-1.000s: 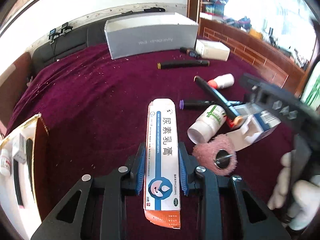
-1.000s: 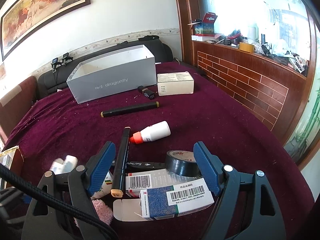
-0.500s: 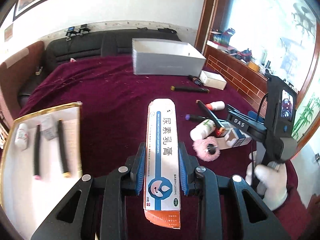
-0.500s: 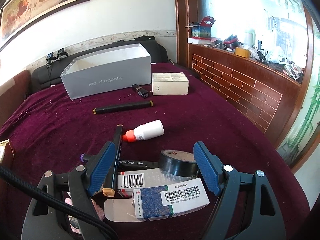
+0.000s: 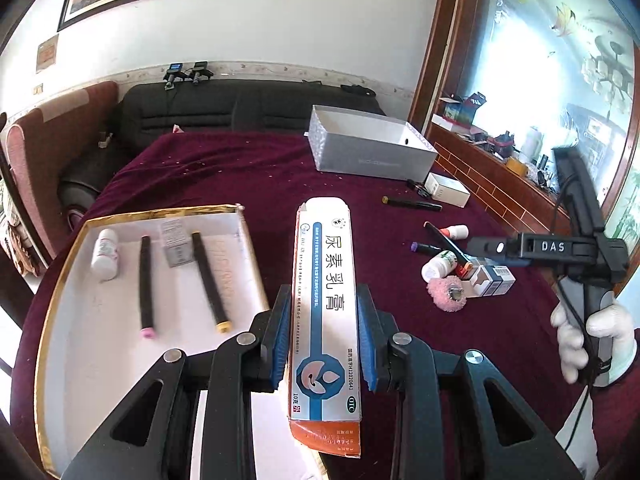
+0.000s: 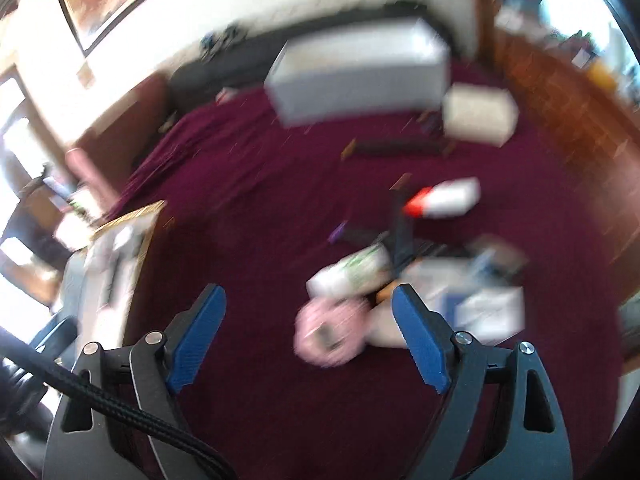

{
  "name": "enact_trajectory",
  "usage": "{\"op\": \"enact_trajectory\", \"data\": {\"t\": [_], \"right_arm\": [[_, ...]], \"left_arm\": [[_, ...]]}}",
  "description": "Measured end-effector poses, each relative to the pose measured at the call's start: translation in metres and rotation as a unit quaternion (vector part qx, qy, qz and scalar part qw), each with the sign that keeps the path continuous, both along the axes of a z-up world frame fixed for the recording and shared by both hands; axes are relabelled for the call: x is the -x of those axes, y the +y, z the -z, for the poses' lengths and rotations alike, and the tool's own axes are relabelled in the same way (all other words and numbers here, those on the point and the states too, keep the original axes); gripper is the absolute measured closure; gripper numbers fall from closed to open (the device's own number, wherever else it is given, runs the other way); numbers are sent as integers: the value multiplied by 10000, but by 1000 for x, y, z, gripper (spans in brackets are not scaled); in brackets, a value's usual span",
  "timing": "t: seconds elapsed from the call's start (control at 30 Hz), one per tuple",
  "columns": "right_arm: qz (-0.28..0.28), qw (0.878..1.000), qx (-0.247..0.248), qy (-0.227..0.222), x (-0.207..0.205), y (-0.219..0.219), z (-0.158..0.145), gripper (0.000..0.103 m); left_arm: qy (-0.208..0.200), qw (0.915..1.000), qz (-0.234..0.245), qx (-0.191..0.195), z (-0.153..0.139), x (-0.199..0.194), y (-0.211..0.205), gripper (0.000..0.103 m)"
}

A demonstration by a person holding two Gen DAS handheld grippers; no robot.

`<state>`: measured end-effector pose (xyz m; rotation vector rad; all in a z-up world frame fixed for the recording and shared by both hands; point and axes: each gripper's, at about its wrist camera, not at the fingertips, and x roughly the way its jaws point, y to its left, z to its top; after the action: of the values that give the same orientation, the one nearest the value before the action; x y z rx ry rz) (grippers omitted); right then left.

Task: Organize objects
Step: 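Carry the ointment box toward the tray while the right gripper grasps the pink fuzzy badge, then lower the ointment box and pink badge into the tray and open both grippers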

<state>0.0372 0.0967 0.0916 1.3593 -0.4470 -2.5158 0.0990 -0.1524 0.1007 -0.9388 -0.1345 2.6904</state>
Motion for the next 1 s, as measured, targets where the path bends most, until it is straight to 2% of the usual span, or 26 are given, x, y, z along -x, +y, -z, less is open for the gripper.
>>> {"op": "enact_trajectory", "data": {"t": [0.03,0.07,0.23,0.4,0.47,0.53,0.63,0.7,0.9,1.0], "right_arm": [[16,9995,281,-164,1,0,10,19],[84,9991,331,-231,1,0,17,19],[328,9981,269,-453,5,6,40,19],[427,9976,-487,-244,8,-8,42,21],[419,9945,-945,-139,12,-19,43,27],[417,9904,-1313,-127,16,-29,47,37],[512,9847,-1662,-119,19,-34,56,49],[599,9824,-1765,-101,20,-33,59,58],[587,9826,-1759,-41,19,-29,61,65],[572,9856,-1592,-3,16,-28,57,68]], "left_arm": [[17,10000,-9,4,0,-2,-3,78],[34,10000,-20,20,1,-3,-6,78],[85,9999,-65,49,5,-6,-18,78],[-8,9999,-115,-45,12,-3,-26,78],[-63,9999,-128,-92,15,-3,-28,78],[-114,9998,-152,-117,17,-3,-31,78],[-153,9997,-168,-104,19,-3,-32,78],[-167,9997,-172,-93,20,-3,-31,78],[-246,9995,-157,-147,23,-2,-32,78],[-246,9994,-173,-153,22,-3,-35,78]]}}
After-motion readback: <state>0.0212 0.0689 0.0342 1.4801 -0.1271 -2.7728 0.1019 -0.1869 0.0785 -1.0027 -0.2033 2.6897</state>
